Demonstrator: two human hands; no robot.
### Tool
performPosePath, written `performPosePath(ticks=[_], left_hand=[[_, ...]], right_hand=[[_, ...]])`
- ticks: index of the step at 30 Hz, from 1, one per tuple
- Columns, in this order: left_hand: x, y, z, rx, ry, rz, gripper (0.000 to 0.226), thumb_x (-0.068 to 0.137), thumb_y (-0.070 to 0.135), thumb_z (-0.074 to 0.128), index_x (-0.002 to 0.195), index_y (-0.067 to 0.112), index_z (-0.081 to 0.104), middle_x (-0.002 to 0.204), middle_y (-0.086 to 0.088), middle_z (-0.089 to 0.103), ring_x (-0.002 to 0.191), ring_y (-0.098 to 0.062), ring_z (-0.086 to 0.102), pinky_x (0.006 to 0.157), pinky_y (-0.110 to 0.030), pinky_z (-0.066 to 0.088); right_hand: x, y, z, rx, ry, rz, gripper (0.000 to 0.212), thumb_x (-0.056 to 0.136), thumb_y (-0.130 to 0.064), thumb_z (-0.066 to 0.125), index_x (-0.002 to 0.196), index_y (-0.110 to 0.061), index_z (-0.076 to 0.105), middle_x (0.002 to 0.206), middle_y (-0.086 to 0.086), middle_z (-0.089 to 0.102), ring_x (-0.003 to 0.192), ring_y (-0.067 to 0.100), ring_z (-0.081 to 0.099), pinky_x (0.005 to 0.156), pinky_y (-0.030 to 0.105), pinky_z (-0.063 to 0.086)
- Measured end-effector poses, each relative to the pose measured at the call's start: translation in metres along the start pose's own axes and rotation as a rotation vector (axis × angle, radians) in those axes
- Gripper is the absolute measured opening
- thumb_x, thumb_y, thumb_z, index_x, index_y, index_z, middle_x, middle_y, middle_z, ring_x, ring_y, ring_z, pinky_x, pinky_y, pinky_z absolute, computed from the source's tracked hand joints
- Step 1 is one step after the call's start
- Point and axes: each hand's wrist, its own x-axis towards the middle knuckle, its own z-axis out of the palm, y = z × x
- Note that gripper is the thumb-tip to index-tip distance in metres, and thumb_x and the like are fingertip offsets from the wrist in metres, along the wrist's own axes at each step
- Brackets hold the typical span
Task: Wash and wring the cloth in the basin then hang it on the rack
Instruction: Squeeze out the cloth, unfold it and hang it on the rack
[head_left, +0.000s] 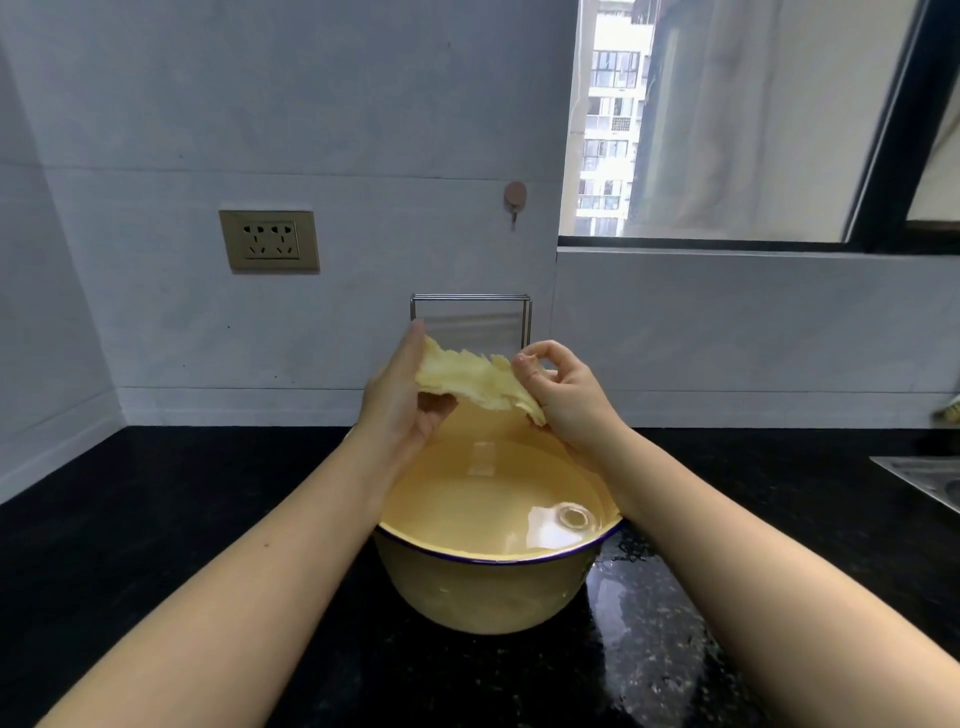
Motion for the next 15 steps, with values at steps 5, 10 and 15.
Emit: performPosePath(ticks=[5, 10, 15], left_hand=[[-0.006, -0.001, 0.002, 0.04, -0.229, -0.116, 0.059, 0.056, 0.04, 0.075, 0.097, 0.0, 0.06, 0.093, -0.013, 0.068, 0.086, -0.02, 0.07, 0.071, -0.029, 0.058], [-0.012, -0.003, 0.003, 0.216, -0.393, -0.216, 0.071, 0.057, 0.043, 0.073, 0.113, 0.002, 0.057, 0.103, -0.013, 0.071, 0.093, -0.024, 0.069, 0.073, -0.038, 0.058], [-0.009, -0.003, -0.001, 0.352, -0.285, -0.123, 0.06, 0.054, 0.024, 0.076, 0.11, 0.009, 0.06, 0.089, -0.005, 0.064, 0.071, -0.01, 0.064, 0.057, -0.022, 0.05]], right_hand=[[0.0, -0.002, -0.001, 0.103, 0.005, -0.039, 0.023, 0.091, -0.038, 0.052, 0.083, -0.019, 0.06, 0.066, 0.007, 0.052, 0.04, 0.008, 0.047, 0.035, 0.021, 0.04], [-0.001, -0.006, -0.003, 0.316, -0.069, 0.022, 0.032, 0.075, -0.043, 0.065, 0.092, -0.016, 0.061, 0.073, 0.003, 0.06, 0.057, 0.013, 0.058, 0.05, 0.025, 0.051], [-0.004, -0.006, -0.002, 0.255, -0.254, 0.087, 0.025, 0.078, -0.008, 0.07, 0.1, -0.017, 0.061, 0.075, -0.003, 0.067, 0.062, 0.012, 0.06, 0.055, 0.023, 0.047]])
